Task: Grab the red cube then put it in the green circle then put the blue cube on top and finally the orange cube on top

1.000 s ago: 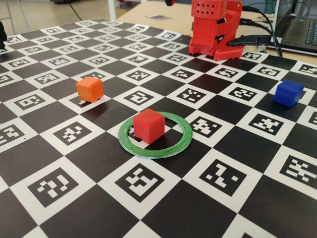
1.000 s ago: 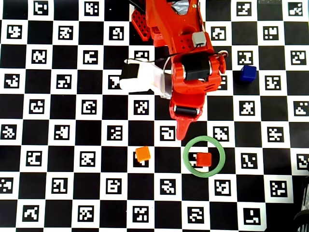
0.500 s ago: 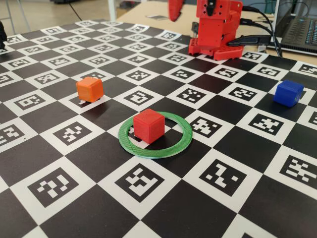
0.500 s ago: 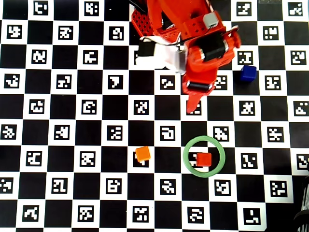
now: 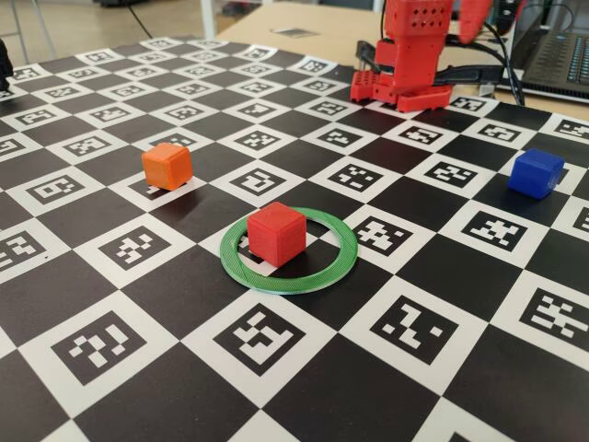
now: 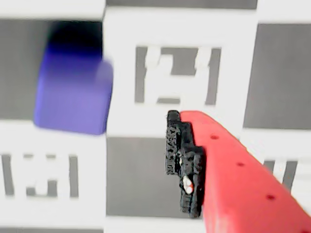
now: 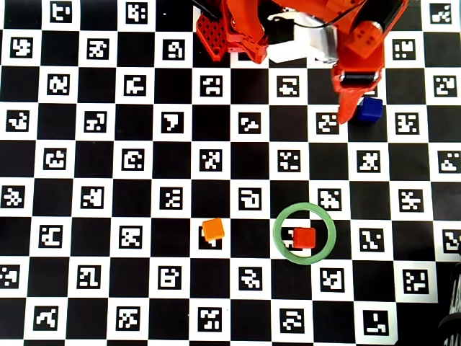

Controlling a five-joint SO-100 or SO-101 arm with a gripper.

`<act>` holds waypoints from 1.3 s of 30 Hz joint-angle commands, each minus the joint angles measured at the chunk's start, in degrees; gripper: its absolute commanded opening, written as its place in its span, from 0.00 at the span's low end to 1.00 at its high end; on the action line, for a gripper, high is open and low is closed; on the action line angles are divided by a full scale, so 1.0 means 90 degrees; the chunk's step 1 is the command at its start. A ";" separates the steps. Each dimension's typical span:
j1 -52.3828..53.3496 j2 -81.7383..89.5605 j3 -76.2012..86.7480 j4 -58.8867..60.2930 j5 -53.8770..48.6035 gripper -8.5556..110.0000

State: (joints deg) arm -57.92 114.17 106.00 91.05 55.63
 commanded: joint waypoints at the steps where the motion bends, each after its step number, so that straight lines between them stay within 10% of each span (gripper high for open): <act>1: -0.0322 -0.0059 -0.0039 -0.0635 0.0117 0.44; 18: -0.1240 -0.2080 -0.1865 -0.0234 0.0469 0.46; 39: -0.1045 -0.1660 0.0215 -0.2559 0.0645 0.46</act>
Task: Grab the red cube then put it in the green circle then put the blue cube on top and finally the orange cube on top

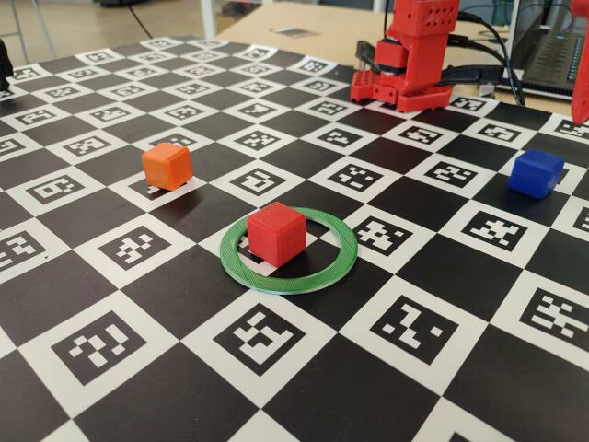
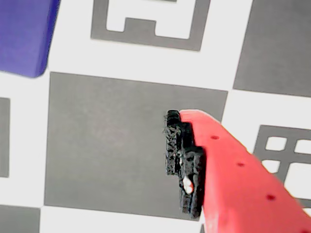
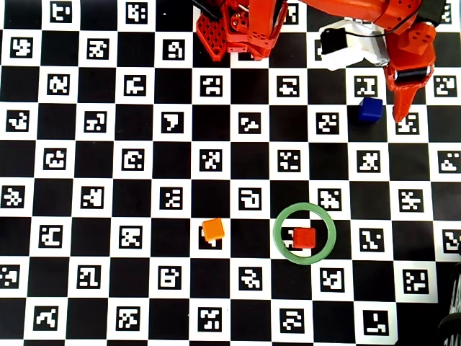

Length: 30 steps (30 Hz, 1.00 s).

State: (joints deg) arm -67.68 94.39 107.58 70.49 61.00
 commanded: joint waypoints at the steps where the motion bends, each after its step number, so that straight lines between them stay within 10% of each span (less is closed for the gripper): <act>1: 0.0039 0.0498 0.0098 -0.0371 0.0049 0.46; 30: 0.0420 -0.0225 0.1074 -0.1611 0.0010 0.46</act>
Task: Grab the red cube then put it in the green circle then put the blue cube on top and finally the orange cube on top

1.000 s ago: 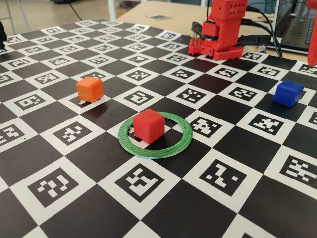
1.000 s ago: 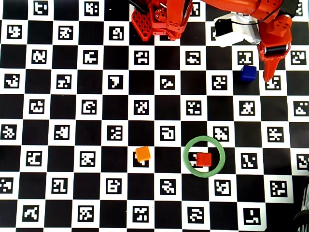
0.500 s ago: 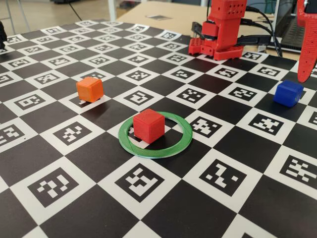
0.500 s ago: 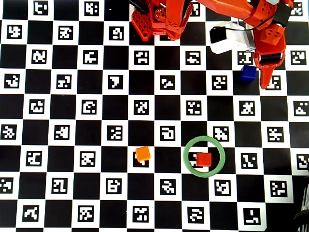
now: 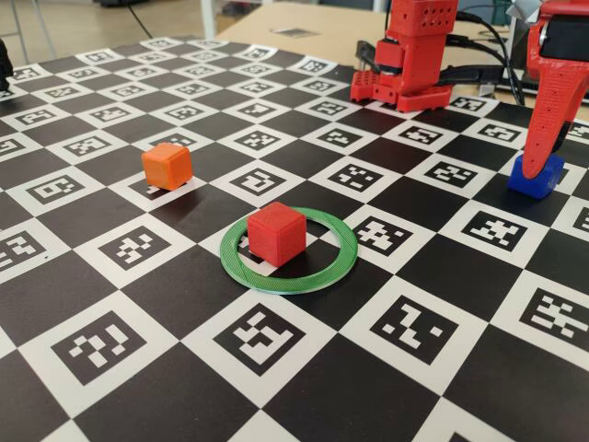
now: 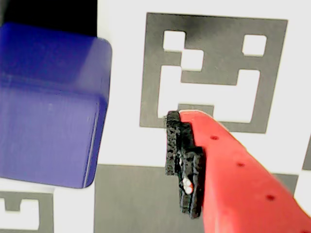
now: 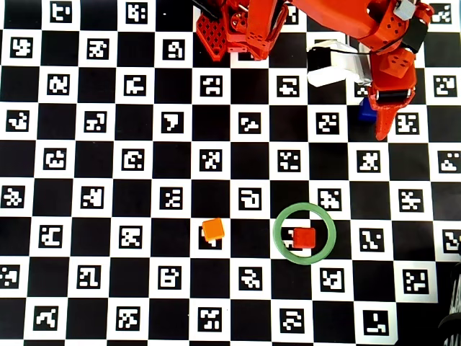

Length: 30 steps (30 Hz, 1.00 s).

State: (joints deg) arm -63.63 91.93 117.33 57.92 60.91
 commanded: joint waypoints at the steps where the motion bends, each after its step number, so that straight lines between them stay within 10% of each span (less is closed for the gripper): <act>1: -0.0020 0.0020 0.0000 -0.0244 0.0029 0.46; 30: 0.0195 -0.0361 0.0029 -0.0693 0.0176 0.45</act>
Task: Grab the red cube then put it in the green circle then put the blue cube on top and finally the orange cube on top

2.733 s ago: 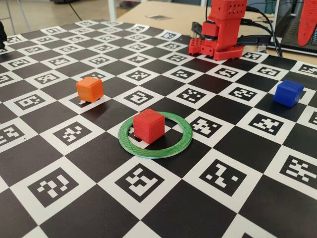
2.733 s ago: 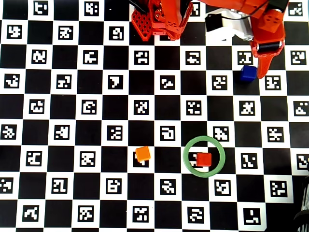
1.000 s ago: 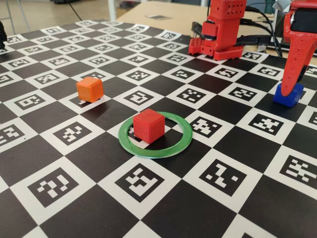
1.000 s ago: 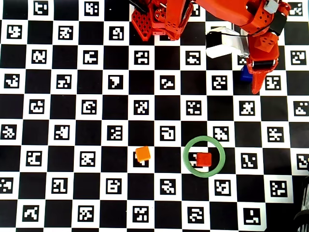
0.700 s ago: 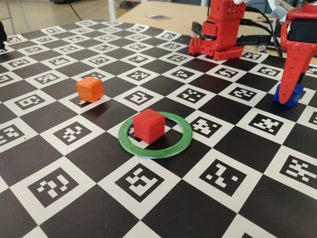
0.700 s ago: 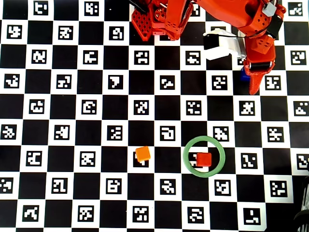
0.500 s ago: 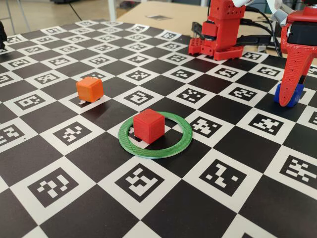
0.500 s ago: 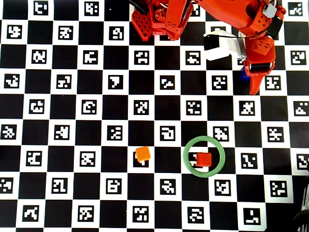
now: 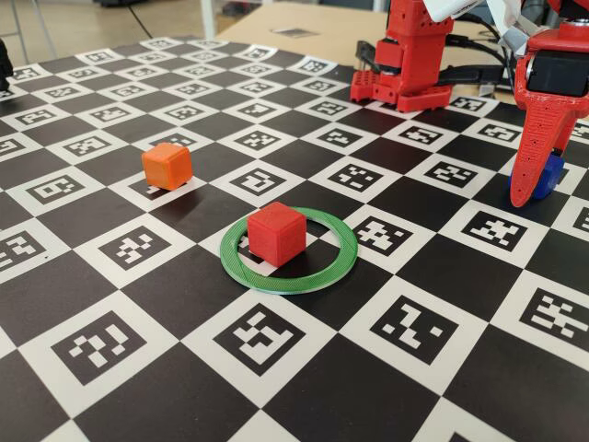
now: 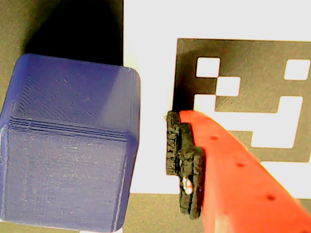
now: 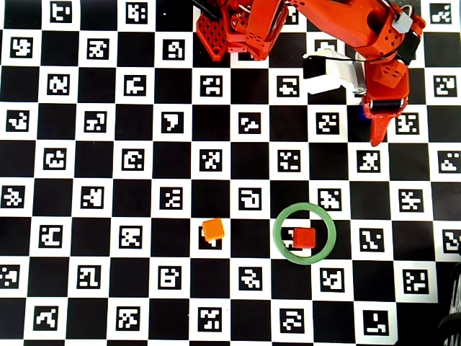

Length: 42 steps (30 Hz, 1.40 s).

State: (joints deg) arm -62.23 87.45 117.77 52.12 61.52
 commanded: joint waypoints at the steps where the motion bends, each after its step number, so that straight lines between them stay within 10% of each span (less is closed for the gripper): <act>1: 0.0039 0.0137 -0.0020 -0.0068 0.0156 0.45; 42: 0.0186 -0.0059 -0.0332 0.0020 0.0850 0.45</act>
State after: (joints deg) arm -61.35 86.75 117.42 51.33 69.08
